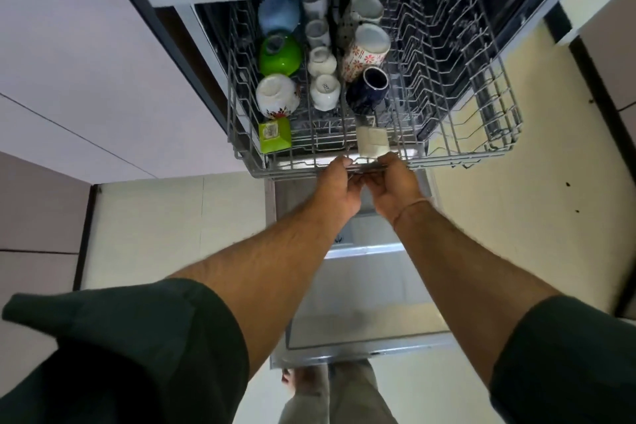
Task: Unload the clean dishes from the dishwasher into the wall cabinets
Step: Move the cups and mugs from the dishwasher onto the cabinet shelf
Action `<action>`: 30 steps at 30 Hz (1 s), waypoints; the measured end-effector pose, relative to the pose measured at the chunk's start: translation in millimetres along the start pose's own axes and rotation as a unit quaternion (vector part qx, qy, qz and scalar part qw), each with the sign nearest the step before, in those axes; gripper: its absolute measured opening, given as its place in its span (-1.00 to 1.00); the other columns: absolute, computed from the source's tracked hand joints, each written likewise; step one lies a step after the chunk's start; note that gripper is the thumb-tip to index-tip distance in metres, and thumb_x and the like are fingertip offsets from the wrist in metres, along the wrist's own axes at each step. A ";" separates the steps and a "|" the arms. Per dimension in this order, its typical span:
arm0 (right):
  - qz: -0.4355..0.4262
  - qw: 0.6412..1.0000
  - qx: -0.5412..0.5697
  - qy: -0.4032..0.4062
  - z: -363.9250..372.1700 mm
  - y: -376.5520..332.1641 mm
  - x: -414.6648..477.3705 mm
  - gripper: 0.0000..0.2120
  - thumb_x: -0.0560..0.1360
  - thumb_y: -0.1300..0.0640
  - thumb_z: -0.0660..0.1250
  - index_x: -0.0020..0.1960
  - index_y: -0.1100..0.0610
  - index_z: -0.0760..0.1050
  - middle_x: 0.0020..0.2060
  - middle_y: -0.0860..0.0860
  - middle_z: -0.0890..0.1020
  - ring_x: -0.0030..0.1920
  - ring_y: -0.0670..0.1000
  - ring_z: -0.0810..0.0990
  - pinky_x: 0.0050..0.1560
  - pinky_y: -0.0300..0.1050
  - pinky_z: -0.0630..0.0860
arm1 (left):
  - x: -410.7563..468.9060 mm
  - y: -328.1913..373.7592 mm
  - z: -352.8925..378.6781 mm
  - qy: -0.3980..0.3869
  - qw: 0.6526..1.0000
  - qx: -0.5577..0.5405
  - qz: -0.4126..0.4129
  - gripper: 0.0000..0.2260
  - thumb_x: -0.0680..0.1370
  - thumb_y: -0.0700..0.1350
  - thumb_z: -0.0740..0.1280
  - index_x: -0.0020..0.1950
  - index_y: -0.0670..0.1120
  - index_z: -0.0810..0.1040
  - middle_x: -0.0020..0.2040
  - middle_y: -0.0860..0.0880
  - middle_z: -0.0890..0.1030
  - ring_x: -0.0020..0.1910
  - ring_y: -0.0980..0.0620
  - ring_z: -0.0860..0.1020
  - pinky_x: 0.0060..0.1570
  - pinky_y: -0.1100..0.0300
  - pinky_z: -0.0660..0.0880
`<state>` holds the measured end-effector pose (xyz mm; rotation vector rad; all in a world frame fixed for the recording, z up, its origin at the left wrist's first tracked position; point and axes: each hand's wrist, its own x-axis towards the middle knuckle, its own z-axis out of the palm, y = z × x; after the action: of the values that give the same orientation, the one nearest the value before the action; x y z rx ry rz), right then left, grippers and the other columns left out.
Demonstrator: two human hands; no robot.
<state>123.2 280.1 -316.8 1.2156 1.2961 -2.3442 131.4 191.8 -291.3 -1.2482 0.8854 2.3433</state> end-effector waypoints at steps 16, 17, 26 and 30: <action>0.023 1.000 -0.011 -0.016 -30.7 6.2 -37.7 -0.87 0.46 0.36 0.24 -0.03 0.23 0.49 -0.29 0.11 0.57 -0.29 0.04 0.56 -0.33 -0.16 0.57 | -33.0 -23.2 -15.5 0.028 0.999 0.013 -0.020 -0.90 0.60 -0.30 0.21 0.07 -0.24 0.48 -0.01 -0.21 0.57 0.04 -0.11 0.55 0.24 0.08 0.47; 0.024 1.000 -0.009 -0.012 -31.6 8.3 -40.3 -0.85 0.46 0.36 0.24 -0.01 0.23 0.50 -0.28 0.11 0.57 -0.30 0.03 0.56 -0.33 -0.16 0.56 | -33.5 -25.2 -18.2 0.032 0.999 0.014 -0.026 -0.93 0.60 -0.30 0.21 0.04 -0.24 0.46 -0.04 -0.20 0.57 0.03 -0.11 0.56 0.23 0.08 0.48; 0.030 0.999 -0.008 0.017 -42.8 11.5 -54.1 -0.88 0.46 0.37 0.25 -0.21 0.22 0.47 -0.36 0.10 0.51 -0.36 0.01 0.50 -0.28 -0.17 0.52 | -42.4 -39.0 -24.4 0.040 0.998 0.029 -0.036 -0.91 0.60 -0.27 0.20 -0.09 -0.20 0.46 -0.20 -0.15 0.52 -0.21 -0.03 0.51 -0.09 0.14 0.45; 0.026 0.999 -0.013 0.024 -42.9 13.2 -56.8 -0.94 0.47 0.33 0.28 -0.12 0.23 0.50 -0.30 0.10 0.55 -0.31 0.01 0.54 -0.21 -0.17 0.54 | -40.2 -39.9 -28.4 0.030 0.998 0.027 -0.039 -0.95 0.59 -0.25 0.24 -0.03 -0.21 0.49 -0.13 -0.17 0.55 -0.09 -0.07 0.54 0.13 0.08 0.51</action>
<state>190.7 294.1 -294.8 1.2887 1.2902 -2.2691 193.4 202.5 -284.3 -1.3127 0.8967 2.2172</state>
